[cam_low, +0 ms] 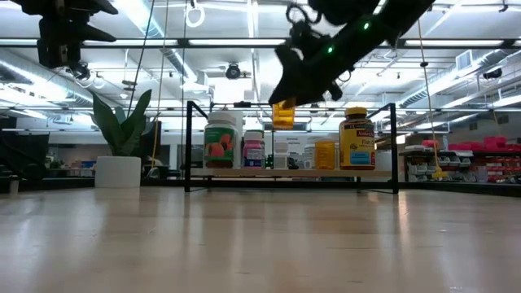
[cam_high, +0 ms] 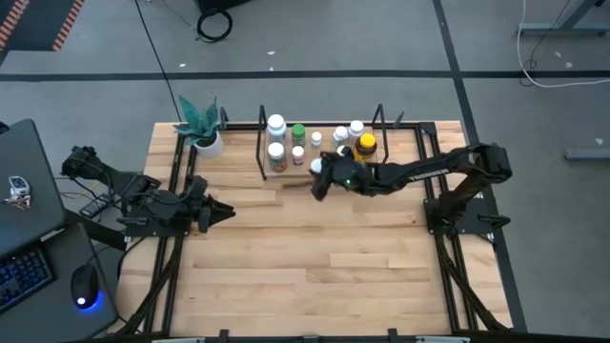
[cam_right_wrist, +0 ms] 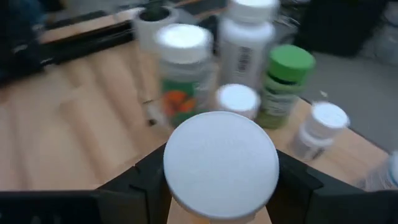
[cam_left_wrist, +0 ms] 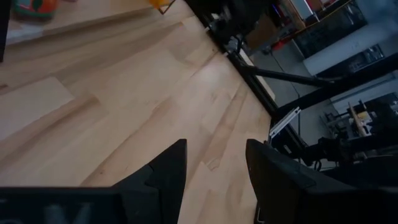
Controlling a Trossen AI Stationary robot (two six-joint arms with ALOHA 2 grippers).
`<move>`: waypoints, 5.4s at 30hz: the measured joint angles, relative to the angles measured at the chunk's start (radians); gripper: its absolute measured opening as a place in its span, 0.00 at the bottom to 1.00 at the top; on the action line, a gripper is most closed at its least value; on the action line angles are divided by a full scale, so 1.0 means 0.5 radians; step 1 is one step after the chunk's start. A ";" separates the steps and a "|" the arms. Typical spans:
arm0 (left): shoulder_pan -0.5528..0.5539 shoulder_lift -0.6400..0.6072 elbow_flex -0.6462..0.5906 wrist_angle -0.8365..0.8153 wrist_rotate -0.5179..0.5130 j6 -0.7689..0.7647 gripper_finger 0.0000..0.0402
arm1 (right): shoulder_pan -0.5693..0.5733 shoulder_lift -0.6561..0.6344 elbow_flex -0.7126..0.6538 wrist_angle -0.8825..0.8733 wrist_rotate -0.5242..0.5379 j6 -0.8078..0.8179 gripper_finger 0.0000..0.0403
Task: Pick and place medicine bottles onto shelf by color
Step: Put the yellow pill bottle on the shelf, then return to Home Position
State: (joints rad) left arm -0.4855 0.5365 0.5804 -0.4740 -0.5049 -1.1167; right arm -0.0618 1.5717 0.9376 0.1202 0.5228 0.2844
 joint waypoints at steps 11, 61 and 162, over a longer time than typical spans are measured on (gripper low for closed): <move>0.000 0.001 0.000 -0.002 -0.043 -0.049 0.43 | -0.137 0.346 0.011 0.311 0.183 0.345 0.51; 0.000 0.001 0.000 -0.008 -0.043 -0.046 0.43 | -0.282 0.424 0.040 0.086 0.153 0.494 0.62; 0.000 -0.030 0.000 0.028 -0.313 -0.025 0.43 | 0.046 -0.373 0.361 -0.977 -0.464 0.271 0.45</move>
State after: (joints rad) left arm -0.4854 0.5215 0.5804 -0.4601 -0.6613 -1.1294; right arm -0.0388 1.3851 1.1183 -0.3683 0.2909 0.4197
